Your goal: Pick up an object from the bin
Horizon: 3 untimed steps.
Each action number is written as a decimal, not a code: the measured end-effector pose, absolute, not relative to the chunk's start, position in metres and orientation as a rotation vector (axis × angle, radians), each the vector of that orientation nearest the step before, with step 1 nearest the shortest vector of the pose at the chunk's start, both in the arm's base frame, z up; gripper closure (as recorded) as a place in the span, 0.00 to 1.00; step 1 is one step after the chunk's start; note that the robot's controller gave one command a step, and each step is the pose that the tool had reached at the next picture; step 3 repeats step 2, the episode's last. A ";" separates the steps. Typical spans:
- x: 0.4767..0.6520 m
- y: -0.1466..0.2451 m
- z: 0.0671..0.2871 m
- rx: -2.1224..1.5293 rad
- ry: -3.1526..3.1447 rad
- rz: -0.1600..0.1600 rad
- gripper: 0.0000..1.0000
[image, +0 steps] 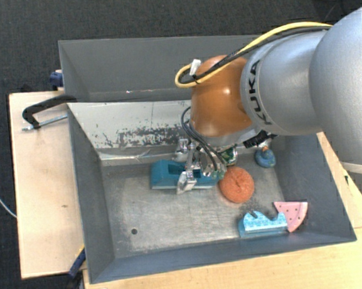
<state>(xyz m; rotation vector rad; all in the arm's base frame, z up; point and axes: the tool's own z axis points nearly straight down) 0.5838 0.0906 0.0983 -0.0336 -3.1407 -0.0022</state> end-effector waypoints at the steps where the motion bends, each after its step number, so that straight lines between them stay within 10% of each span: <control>1: 0.584 0.091 0.104 -0.033 -3.141 -0.002 1.00; 3: 0.584 0.091 0.108 -0.033 -3.141 -0.002 1.00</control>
Offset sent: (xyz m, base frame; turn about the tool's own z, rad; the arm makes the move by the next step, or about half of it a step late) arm -0.0001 -0.0001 0.0068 0.0000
